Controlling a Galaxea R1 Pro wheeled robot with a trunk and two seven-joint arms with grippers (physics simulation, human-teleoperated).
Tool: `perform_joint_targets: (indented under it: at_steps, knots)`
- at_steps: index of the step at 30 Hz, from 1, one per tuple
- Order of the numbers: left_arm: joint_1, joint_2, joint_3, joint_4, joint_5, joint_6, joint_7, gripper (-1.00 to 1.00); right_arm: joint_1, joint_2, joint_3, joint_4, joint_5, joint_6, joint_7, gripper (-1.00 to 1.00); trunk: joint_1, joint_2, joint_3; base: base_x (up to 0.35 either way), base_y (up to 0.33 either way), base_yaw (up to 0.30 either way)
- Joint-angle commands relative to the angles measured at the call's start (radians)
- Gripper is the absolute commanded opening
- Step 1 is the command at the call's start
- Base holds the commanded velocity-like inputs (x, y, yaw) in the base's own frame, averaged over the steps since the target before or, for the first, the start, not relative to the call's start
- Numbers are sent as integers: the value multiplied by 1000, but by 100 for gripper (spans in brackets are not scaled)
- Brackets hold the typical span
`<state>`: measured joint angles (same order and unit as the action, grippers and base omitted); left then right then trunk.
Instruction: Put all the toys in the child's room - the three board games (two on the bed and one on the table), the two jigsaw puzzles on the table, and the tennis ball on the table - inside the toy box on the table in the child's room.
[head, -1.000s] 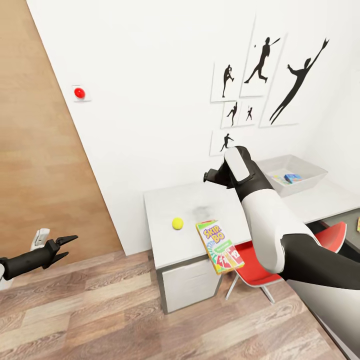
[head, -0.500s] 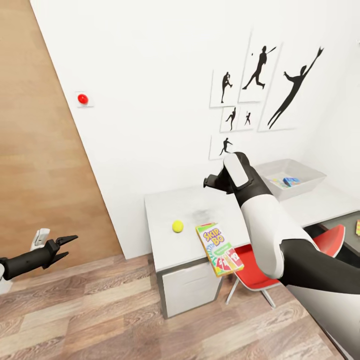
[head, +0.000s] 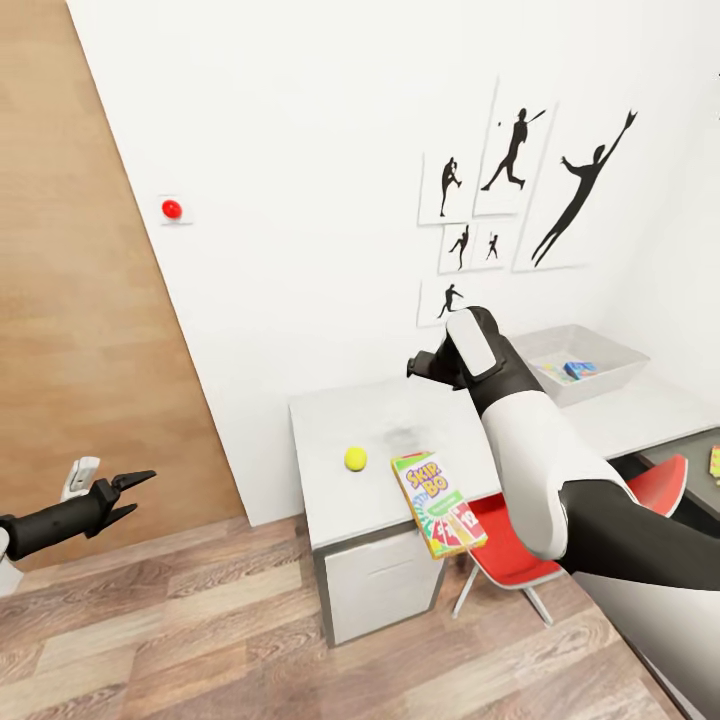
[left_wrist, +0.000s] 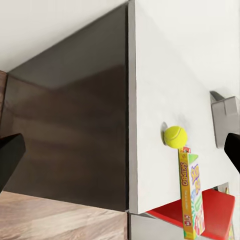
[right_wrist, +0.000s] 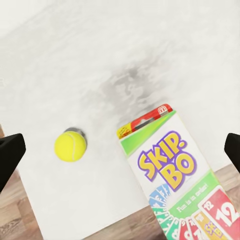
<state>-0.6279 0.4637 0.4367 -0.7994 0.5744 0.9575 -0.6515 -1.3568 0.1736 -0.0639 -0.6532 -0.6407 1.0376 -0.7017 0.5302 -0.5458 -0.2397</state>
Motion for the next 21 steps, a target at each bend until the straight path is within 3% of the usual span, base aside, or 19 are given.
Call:
perform_joint_targets:
  at_steps: [1,21]
  knots:
    - [-1,0,2,0,-4,4,-5,100,-1,1,-4,-1,-10,1,-10,100,0,-1,0,-6,0,0]
    - [-1,0,1,0,-4,4,-5,100,-1,1,-4,0,-8,-2,-10,100,0,-1,33,-110,0,0]
